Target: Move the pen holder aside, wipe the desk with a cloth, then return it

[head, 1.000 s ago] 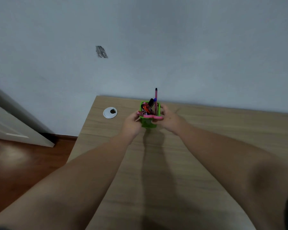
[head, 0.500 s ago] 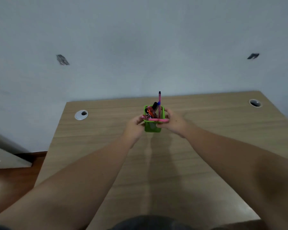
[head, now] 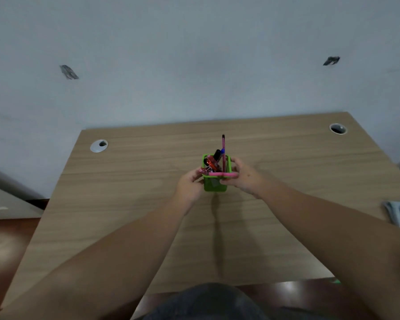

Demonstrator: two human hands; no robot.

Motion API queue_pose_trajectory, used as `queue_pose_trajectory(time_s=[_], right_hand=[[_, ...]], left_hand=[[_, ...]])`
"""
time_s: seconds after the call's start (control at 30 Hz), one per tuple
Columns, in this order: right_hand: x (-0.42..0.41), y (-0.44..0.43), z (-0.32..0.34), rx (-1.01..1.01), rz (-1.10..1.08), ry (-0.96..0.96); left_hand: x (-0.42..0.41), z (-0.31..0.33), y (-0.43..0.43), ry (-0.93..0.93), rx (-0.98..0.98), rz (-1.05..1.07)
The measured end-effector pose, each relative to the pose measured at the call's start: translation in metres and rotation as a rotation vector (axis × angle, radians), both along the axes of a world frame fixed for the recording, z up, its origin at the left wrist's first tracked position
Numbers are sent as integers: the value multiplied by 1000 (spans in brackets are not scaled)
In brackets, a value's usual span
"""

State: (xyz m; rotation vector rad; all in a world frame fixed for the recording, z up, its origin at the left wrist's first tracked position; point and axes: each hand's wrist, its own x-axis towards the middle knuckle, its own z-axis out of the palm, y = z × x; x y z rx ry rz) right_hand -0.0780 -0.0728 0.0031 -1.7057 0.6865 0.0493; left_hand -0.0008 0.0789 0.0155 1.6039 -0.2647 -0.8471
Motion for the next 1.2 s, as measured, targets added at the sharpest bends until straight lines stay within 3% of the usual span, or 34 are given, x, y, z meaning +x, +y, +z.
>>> queue_pose_trajectory(time_s=[0.87,1.07,1.2], right_hand=[[-37,-4,-32,250,-11,-49],[-42,-3,-39,185,20,-47],[-55,7,-47,211,-49,-54]], left_hand=[[-47,-45,-8,-4,79,101],[-45,-46,-6,-142,118,33],[-48,-63,8,-308,297,-60]])
